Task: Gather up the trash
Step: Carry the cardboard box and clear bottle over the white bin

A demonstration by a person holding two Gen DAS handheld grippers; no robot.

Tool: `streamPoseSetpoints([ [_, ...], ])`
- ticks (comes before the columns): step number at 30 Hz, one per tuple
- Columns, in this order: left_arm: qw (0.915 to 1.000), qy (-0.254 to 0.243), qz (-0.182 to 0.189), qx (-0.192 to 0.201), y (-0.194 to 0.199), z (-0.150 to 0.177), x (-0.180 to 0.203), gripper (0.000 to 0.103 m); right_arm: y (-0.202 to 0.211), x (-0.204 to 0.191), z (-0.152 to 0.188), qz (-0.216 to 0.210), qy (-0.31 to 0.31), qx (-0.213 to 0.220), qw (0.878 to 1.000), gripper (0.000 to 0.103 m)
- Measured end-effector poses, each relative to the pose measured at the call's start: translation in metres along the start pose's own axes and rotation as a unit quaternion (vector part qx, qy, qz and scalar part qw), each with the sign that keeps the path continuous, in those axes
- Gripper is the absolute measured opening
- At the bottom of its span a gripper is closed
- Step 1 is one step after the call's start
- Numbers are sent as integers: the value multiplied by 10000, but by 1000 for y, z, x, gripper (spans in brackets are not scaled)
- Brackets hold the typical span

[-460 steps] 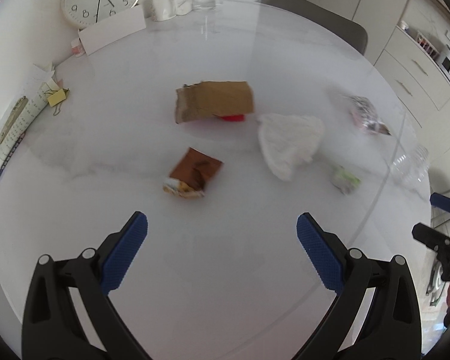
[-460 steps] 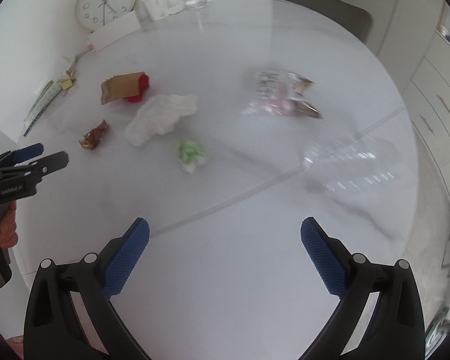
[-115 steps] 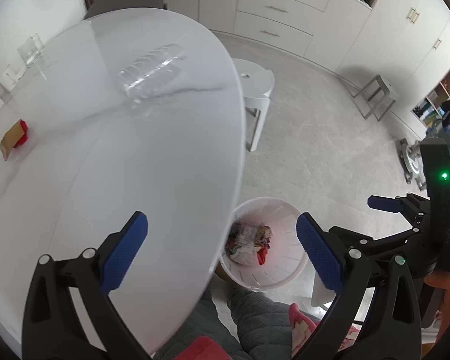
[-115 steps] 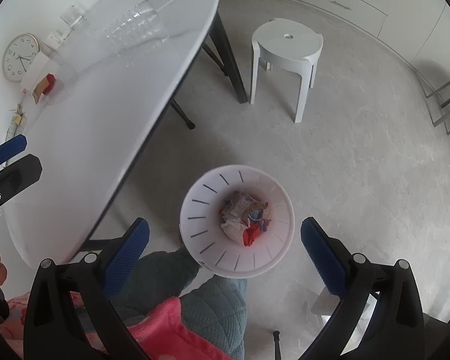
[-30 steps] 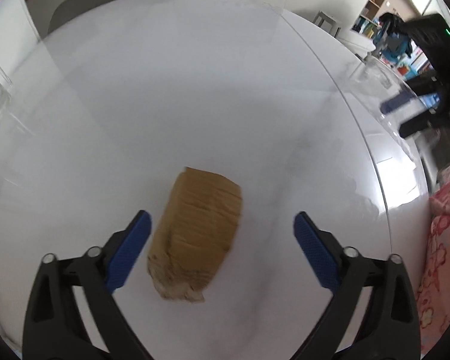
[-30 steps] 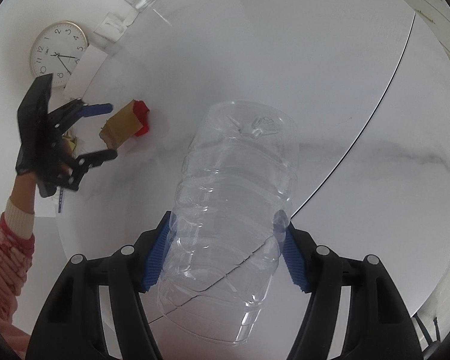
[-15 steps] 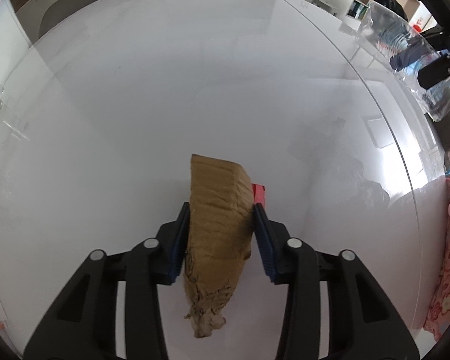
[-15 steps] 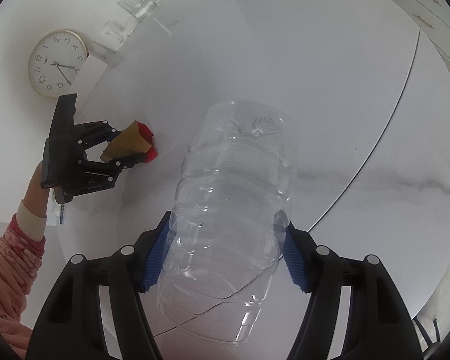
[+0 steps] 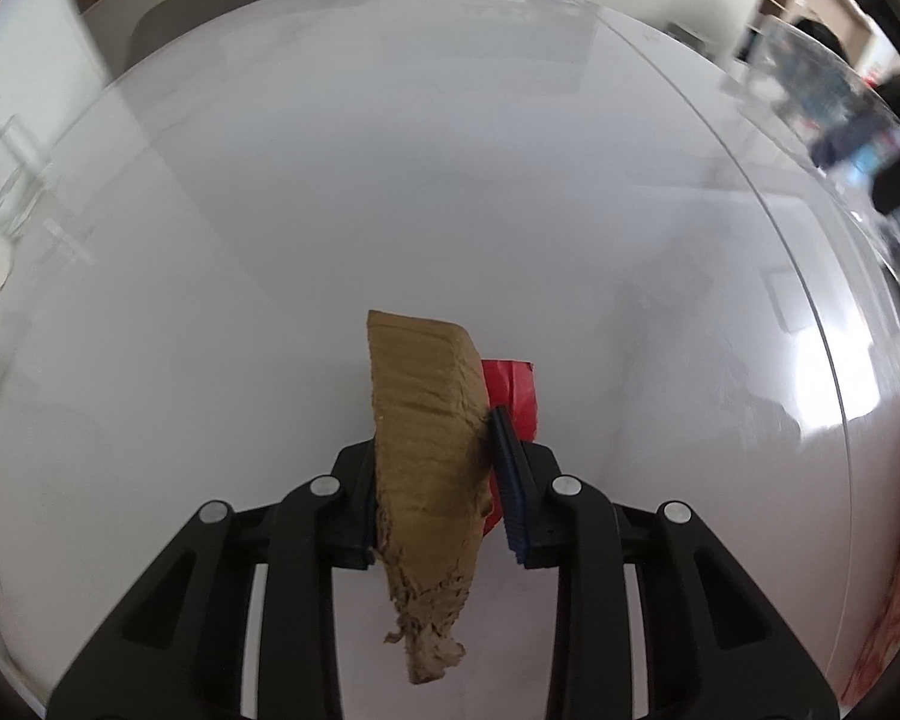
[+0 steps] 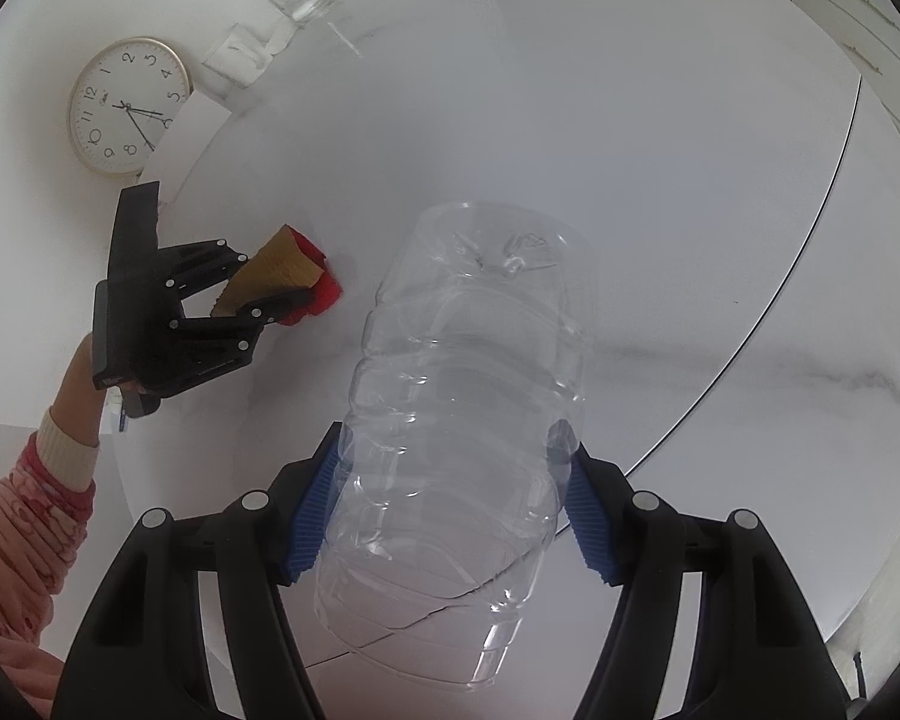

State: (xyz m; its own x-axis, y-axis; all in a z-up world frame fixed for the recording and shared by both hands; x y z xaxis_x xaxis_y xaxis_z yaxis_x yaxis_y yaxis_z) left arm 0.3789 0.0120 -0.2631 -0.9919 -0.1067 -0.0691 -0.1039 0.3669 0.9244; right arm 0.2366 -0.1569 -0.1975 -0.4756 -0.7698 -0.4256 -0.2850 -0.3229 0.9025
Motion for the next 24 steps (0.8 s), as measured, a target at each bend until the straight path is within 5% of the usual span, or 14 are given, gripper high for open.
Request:
streamPoseSetpoints([
  [4, 9898, 1272, -634, 78, 17, -1, 3, 29, 3, -1, 2, 11, 110, 63, 9999, 68],
  [7, 9725, 2242, -597, 195, 33, -4, 25, 29, 7, 0, 6, -37, 143, 84, 9999, 68],
  [12, 9525, 2870, -1008, 132, 59, -11, 79, 29, 22, 2, 17, -4, 327, 222, 9992, 68],
  [19, 9009, 4245, -902, -4, 95, -5, 134, 29, 52, 13, 44, -3, 604, 432, 9972, 68],
  [21, 8962, 4338, -932, 50, 106, -9, 153, 29, 60, 18, 54, -23, 674, 471, 9966, 68],
  [24, 9034, 4105, -1237, 60, 119, -21, 178, 29, 75, 31, 70, -63, 785, 548, 9954, 68],
])
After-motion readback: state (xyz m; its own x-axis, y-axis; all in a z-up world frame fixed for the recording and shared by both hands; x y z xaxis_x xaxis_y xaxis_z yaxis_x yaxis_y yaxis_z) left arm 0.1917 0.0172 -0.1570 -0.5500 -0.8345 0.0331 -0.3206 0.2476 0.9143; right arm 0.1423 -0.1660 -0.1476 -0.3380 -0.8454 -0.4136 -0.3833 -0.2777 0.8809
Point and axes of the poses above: each gripper's, at about its wrist camera, not at the fingertips, and y roughly against the way its jaws point, x to its right, z to its underside, the point moved 4 cm from there along -y, roughly the way its jaws point, and after that the axes turned 11 degrees about -y, right-handed, at the moved point
